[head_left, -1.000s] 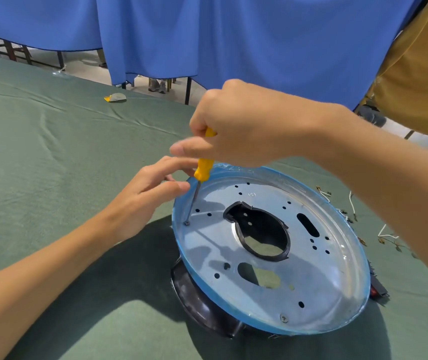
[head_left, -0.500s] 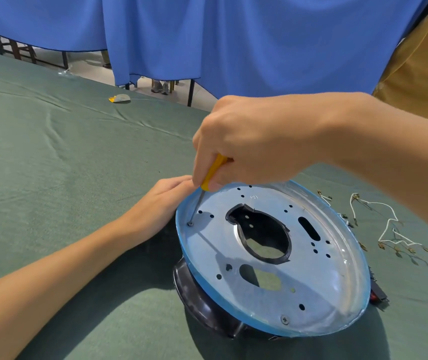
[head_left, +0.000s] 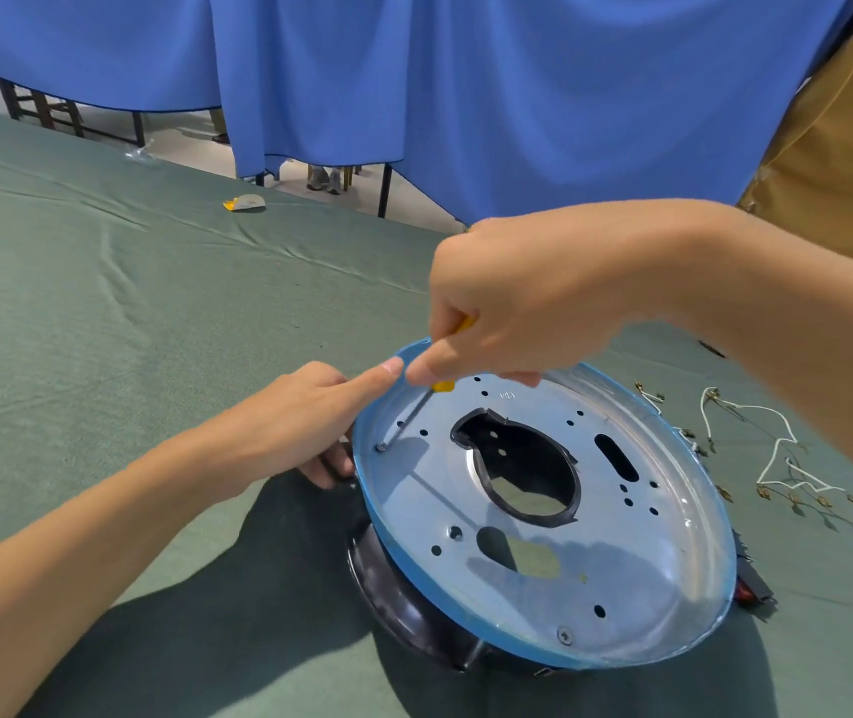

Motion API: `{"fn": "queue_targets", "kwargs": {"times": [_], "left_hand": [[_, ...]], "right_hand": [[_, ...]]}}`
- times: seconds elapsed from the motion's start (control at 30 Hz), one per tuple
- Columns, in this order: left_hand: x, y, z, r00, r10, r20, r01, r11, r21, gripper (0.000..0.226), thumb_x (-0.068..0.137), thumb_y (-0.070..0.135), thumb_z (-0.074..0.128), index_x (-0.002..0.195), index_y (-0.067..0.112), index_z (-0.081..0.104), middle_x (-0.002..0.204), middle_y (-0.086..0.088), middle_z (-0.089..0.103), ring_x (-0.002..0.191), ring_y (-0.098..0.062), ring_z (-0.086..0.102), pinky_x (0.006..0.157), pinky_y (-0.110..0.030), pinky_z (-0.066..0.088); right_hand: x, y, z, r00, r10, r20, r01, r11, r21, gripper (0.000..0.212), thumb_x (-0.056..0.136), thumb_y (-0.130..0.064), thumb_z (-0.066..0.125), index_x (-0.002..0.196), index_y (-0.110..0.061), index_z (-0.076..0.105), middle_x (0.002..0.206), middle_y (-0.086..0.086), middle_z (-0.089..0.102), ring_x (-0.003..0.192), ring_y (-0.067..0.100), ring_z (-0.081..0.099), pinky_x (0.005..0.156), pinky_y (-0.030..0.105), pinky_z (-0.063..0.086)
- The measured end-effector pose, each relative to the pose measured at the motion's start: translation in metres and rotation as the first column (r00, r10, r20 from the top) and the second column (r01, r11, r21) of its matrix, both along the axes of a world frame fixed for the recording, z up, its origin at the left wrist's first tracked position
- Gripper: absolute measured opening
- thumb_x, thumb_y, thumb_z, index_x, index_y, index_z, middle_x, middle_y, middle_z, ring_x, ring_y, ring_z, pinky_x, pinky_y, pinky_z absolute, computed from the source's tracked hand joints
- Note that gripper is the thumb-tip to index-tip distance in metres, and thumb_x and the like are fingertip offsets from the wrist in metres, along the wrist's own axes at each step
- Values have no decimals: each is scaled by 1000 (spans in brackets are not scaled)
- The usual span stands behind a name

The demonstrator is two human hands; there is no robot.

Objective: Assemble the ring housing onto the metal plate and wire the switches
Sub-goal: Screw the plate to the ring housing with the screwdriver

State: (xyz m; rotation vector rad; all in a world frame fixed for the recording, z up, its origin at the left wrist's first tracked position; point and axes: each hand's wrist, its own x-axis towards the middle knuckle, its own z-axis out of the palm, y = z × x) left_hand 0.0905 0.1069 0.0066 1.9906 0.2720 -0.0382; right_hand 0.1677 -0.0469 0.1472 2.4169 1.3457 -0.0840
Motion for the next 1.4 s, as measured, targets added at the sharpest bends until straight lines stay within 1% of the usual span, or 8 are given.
{"fn": "queue_targets", "kwargs": {"times": [0.13, 0.2, 0.27, 0.37, 0.67, 1.07, 1.3, 1.4], "left_hand": [[-9, -3, 6, 994, -2, -105, -14, 988, -151, 73, 90, 68, 39, 92, 4, 75, 91, -23, 69, 62, -21, 61, 56, -30, 56], [-15, -5, 8, 990, -12, -141, -18, 979, -204, 62, 93, 60, 46, 95, 7, 77, 104, -25, 69, 74, -25, 61, 67, -37, 61], [-22, -9, 10, 986, 0, -165, -42, 968, -249, 42, 93, 46, 58, 97, 8, 76, 108, -23, 68, 81, -25, 61, 77, -42, 62], [-26, -18, 10, 976, 91, -197, -141, 956, -256, 26, 87, 28, 68, 100, 7, 70, 99, -17, 71, 81, -20, 64, 74, -38, 62], [-27, -44, 19, 953, 183, -242, -269, 879, -394, 14, 79, 16, 66, 93, 17, 68, 77, -4, 61, 73, -21, 50, 62, -30, 40], [-30, -37, 23, 942, 158, -297, -304, 780, -547, 23, 82, 24, 65, 99, 9, 69, 78, -16, 63, 53, -22, 56, 46, -26, 51], [-34, -31, 16, 958, 75, -276, -242, 724, -646, 38, 81, 35, 69, 111, 11, 70, 81, -20, 67, 54, -26, 62, 54, -32, 57], [-35, -28, 11, 967, 43, -253, -209, 704, -679, 51, 73, 41, 75, 117, 15, 71, 92, -20, 69, 71, -28, 66, 76, -41, 59]], "right_hand": [[3, -33, 6, 921, -68, -383, 198, 930, 309, 46, 87, -58, 54, 67, -20, 70, 48, -6, 58, 42, 8, 45, 52, 26, 40], [3, -48, -10, 680, -55, -731, 555, 691, 463, 32, 92, -39, 61, 89, -9, 74, 60, -1, 58, 52, 10, 50, 64, 31, 53], [1, -57, -38, 412, 35, -910, 774, 514, 370, 34, 93, -30, 60, 108, 0, 67, 69, 1, 56, 61, 12, 54, 85, 43, 55], [-9, -57, -70, 204, 104, -973, 863, 451, 229, 25, 94, -31, 59, 106, -12, 68, 72, -2, 58, 69, 14, 61, 87, 47, 47], [-15, -25, -95, 195, 379, -905, 888, 324, 327, 22, 95, -15, 59, 106, 2, 67, 75, 9, 58, 69, 16, 57, 62, 21, 53], [-8, -25, -102, 131, 413, -901, 898, 336, 285, 19, 94, -18, 61, 100, -3, 71, 72, 5, 64, 62, 11, 63, 60, 21, 52], [-8, -25, -101, 107, 445, -889, 924, 285, 254, 26, 94, -15, 60, 109, 4, 67, 70, 4, 61, 61, 10, 59, 56, 20, 52], [-9, -26, -98, 133, 419, -898, 910, 308, 278, 24, 95, -14, 59, 108, 5, 68, 73, 5, 62, 60, 10, 59, 56, 19, 51]]}}
